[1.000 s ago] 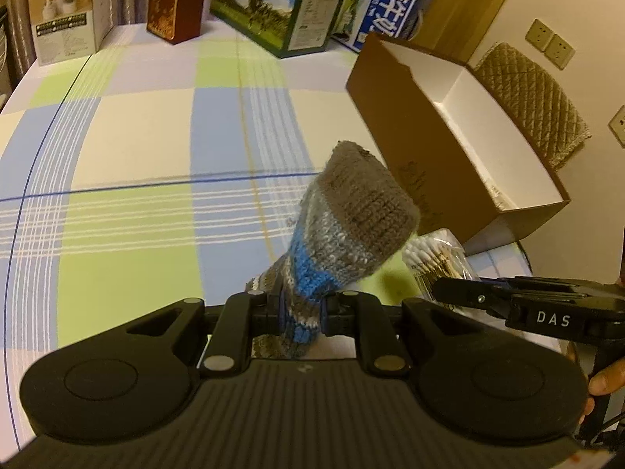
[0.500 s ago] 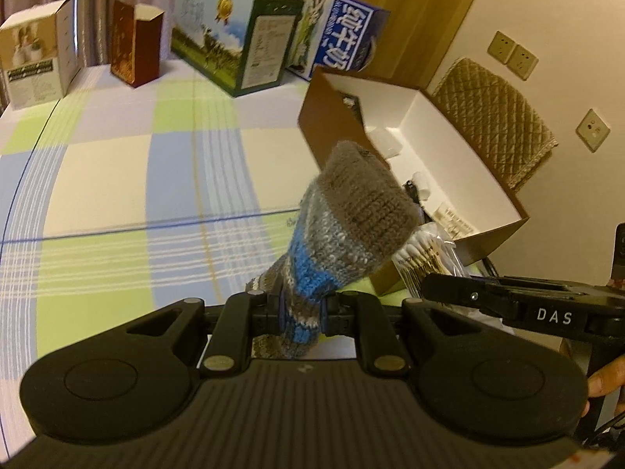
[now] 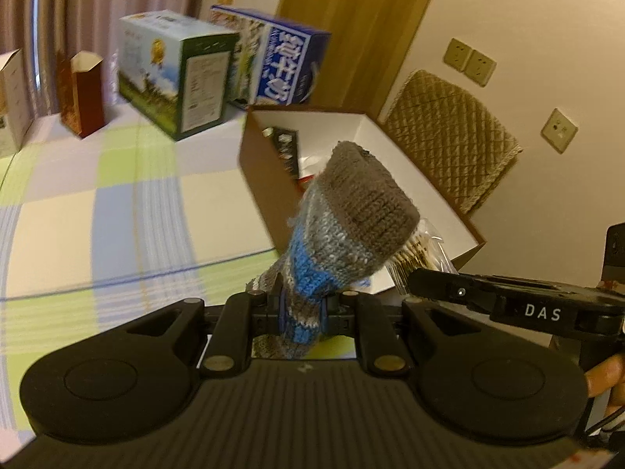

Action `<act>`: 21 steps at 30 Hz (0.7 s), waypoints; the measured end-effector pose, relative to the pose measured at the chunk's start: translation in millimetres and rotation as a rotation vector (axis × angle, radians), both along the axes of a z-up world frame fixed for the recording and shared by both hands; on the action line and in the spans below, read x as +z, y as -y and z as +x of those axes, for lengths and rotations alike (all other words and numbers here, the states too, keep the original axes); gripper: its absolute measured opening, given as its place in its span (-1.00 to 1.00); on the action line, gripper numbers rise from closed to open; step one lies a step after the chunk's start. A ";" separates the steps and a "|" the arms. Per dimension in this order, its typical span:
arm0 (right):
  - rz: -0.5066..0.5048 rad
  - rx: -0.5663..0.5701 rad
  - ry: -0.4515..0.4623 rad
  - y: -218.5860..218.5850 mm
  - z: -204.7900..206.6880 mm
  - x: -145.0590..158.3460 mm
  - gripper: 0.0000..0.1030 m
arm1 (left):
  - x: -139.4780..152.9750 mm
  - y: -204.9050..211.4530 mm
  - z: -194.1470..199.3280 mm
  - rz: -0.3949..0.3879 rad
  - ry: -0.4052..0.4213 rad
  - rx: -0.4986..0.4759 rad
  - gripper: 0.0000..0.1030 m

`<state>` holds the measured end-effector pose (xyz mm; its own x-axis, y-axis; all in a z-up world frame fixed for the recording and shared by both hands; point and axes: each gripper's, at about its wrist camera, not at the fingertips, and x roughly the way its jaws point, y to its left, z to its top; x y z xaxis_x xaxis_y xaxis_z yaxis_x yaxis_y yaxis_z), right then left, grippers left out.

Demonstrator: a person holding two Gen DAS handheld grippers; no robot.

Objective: Organize objects
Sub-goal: 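Carry the sock in the left tool and swab bag in the right tool into the brown box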

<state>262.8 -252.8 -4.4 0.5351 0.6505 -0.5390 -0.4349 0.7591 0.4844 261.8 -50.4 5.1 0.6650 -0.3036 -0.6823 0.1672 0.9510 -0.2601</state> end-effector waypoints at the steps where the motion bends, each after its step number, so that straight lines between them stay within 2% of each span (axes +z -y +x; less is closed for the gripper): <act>1: 0.002 -0.009 0.006 5.3 2.7 2.4 -0.70 | 1.8 5.0 2.6 0.000 0.006 -0.007 -0.77; 14: -0.003 -0.096 0.065 60.3 46.6 20.3 -0.70 | 13.5 73.7 42.0 -0.003 0.061 -0.075 -0.77; 21: -0.022 -0.114 0.067 75.6 78.6 15.0 -0.70 | 7.8 102.4 73.9 0.012 0.046 -0.083 -0.77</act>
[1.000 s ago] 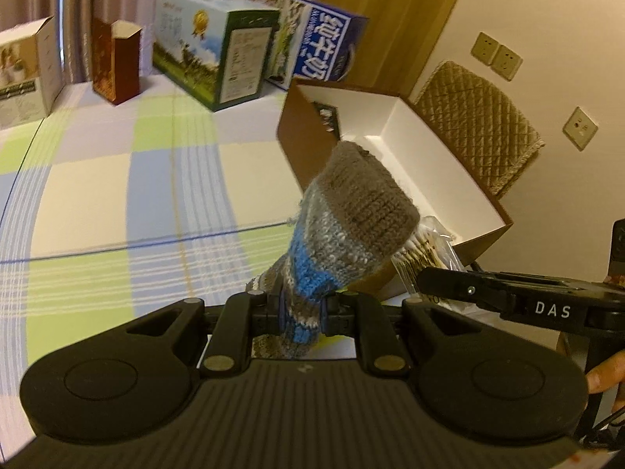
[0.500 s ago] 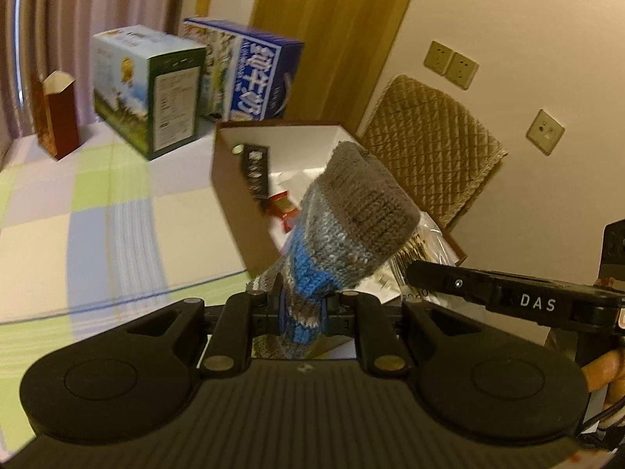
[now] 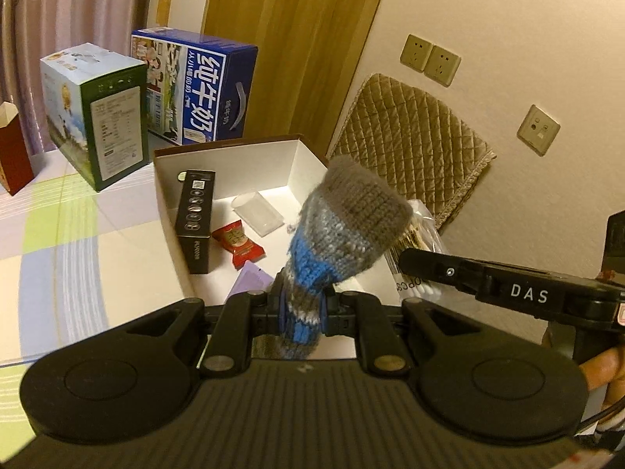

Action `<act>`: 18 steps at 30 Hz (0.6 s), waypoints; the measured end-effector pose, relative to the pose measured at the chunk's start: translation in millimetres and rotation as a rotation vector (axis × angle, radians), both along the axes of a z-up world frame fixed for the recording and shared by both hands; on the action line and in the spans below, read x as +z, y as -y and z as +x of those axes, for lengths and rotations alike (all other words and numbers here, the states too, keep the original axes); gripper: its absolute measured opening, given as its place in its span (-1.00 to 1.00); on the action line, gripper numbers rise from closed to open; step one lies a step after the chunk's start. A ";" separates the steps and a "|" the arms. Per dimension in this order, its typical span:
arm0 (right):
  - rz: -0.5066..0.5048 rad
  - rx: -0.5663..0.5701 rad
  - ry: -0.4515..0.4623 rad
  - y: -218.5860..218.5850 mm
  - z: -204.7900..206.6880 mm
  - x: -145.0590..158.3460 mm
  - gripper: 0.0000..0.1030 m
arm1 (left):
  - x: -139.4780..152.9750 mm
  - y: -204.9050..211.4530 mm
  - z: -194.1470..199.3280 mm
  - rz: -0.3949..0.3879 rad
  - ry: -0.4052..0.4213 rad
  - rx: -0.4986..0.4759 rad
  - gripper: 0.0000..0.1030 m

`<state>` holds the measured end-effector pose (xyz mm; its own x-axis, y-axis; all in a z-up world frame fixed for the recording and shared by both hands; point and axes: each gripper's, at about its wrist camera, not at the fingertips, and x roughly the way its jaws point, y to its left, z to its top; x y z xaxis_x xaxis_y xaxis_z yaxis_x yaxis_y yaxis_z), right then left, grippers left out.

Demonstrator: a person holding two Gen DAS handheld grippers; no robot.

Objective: Organize objects
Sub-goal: 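Carry the sock in the left tool and swab bag in the right tool into the brown box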

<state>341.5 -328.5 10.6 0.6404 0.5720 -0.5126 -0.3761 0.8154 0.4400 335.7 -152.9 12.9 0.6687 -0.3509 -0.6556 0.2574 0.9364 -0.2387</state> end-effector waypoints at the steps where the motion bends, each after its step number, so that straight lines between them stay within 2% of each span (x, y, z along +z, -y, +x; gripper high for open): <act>1: -0.002 -0.002 -0.003 1.3 4.8 -1.6 -0.70 | -1.5 3.5 5.0 0.004 -0.003 0.001 -0.77; 14: -0.037 -0.004 -0.072 -4.2 68.2 -35.2 -0.70 | -39.3 23.7 82.5 0.075 -0.102 0.060 -0.77; 18: -0.045 0.003 -0.087 -7.0 80.0 -43.0 -0.70 | -44.6 22.9 101.3 0.071 -0.125 0.080 -0.77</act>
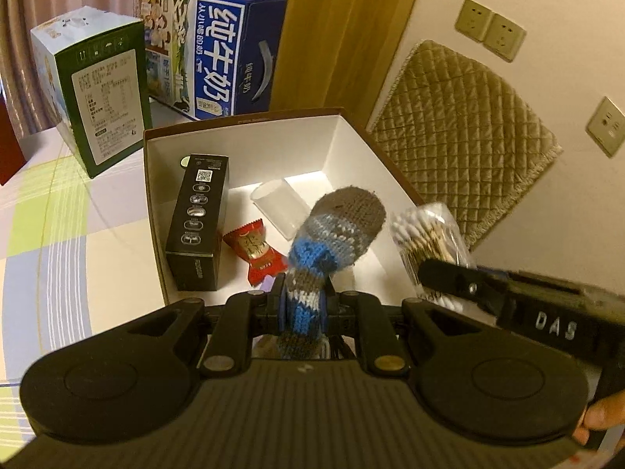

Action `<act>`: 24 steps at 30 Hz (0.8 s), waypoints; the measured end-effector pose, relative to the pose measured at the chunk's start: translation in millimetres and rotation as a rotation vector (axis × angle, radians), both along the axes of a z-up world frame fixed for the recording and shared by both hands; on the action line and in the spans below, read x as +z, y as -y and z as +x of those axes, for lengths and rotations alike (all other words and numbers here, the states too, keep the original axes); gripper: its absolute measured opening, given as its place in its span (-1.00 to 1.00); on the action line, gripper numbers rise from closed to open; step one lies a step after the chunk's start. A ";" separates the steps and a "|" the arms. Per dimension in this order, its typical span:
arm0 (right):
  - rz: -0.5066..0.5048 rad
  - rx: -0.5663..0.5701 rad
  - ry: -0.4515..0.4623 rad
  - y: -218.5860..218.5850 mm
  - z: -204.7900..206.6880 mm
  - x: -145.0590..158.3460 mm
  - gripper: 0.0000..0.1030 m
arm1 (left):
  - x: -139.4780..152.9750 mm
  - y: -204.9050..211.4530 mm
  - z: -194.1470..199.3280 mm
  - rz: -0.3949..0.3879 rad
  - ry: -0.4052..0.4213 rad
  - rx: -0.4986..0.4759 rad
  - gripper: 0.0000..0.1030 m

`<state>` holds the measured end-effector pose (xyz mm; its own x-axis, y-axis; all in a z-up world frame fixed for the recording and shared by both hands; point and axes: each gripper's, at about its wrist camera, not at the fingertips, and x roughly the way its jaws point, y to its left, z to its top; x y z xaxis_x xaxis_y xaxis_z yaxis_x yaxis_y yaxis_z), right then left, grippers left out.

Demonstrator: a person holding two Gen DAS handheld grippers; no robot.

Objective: Organize objects
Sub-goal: 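Carry the sock in the left tool and swab bag in the right tool into the brown box, then open both tools to drop the sock and swab bag inside the box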

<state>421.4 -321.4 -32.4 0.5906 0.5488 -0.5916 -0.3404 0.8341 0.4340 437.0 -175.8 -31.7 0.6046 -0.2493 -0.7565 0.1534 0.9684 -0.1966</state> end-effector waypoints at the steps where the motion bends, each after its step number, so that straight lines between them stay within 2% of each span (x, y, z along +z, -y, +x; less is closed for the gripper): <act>1: -0.002 0.001 -0.005 -0.5 3.3 -2.2 -0.70 | -0.9 0.2 4.9 0.002 -0.003 0.006 -0.77; 8: -0.005 -0.009 -0.044 -3.2 24.8 -14.9 -0.70 | -6.8 1.7 35.9 -0.004 -0.024 0.057 -0.70; 10: -0.007 -0.007 -0.050 -4.4 29.1 -17.3 -0.70 | -8.6 1.8 42.2 0.003 -0.030 0.062 -0.48; 14: -0.013 0.001 -0.061 -7.0 35.9 -22.6 -0.70 | -11.4 1.2 48.2 0.017 -0.040 0.064 -0.37; 16: -0.018 0.000 -0.070 -7.9 38.7 -26.0 -0.70 | -13.2 0.0 49.1 0.022 -0.045 0.069 -0.16; 21: -0.034 0.004 -0.095 -12.5 46.3 -33.6 -0.70 | -16.0 -2.5 49.0 0.036 -0.058 0.071 -0.05; 24: -0.042 0.009 -0.102 -15.1 50.0 -37.4 -0.70 | -15.7 -3.5 47.8 0.043 -0.055 0.069 0.14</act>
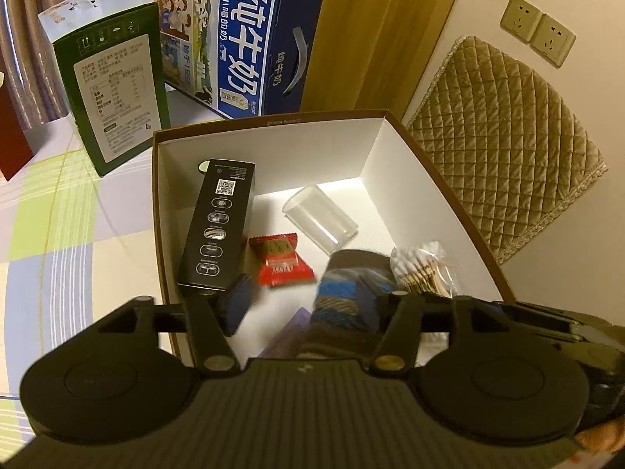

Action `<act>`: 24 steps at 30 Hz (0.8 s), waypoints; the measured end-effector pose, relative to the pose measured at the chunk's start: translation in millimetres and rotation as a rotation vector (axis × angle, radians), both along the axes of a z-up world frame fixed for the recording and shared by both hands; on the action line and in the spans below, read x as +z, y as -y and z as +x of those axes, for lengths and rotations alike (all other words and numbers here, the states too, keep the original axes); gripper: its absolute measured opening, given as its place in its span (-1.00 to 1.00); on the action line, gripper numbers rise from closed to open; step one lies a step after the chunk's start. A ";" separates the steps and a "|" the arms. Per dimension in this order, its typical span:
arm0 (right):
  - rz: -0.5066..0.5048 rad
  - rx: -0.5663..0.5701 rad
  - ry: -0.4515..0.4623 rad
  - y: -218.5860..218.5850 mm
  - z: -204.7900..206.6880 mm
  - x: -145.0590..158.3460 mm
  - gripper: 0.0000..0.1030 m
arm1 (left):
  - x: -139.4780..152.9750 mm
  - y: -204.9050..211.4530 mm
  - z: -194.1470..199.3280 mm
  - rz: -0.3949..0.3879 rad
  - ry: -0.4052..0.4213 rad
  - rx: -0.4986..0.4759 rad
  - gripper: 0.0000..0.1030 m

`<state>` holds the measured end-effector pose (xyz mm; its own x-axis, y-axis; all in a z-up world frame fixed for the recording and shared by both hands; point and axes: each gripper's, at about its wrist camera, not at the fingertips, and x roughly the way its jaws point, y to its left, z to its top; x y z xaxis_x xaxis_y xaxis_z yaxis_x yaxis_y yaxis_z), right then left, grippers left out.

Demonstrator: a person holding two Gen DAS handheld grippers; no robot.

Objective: Organize objects
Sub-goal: 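Open both tools to drop the sock and swab bag inside the box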

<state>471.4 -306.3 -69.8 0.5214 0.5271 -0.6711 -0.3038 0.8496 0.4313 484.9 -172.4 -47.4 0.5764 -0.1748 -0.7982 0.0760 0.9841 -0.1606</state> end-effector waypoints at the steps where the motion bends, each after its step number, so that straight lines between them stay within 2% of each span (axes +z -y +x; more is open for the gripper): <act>1: -0.004 -0.001 0.002 -0.9 0.6 -0.5 -0.70 | 0.4 0.1 -0.5 0.005 0.003 -0.002 0.16; 7: -0.023 0.005 0.013 -5.9 5.4 -2.5 -0.64 | 1.3 -0.4 -2.8 0.026 0.007 -0.006 0.34; 10: -0.029 0.008 0.023 -5.6 3.6 -1.4 -0.37 | 1.7 -1.4 -4.4 0.030 0.007 -0.010 0.40; 12: -0.036 0.011 0.028 -4.8 2.1 -0.9 -0.29 | 2.4 -2.4 -6.0 0.032 0.009 -0.011 0.42; 24: -0.050 0.028 0.041 0.1 -12.1 3.7 -0.08 | 6.5 -6.9 -16.7 0.034 0.014 -0.007 0.51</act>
<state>459.3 -306.4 -66.1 0.5349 0.5082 -0.6750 -0.3441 0.8607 0.3753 468.1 -165.4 -40.8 0.5866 -0.1519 -0.7955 0.0846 0.9884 -0.1263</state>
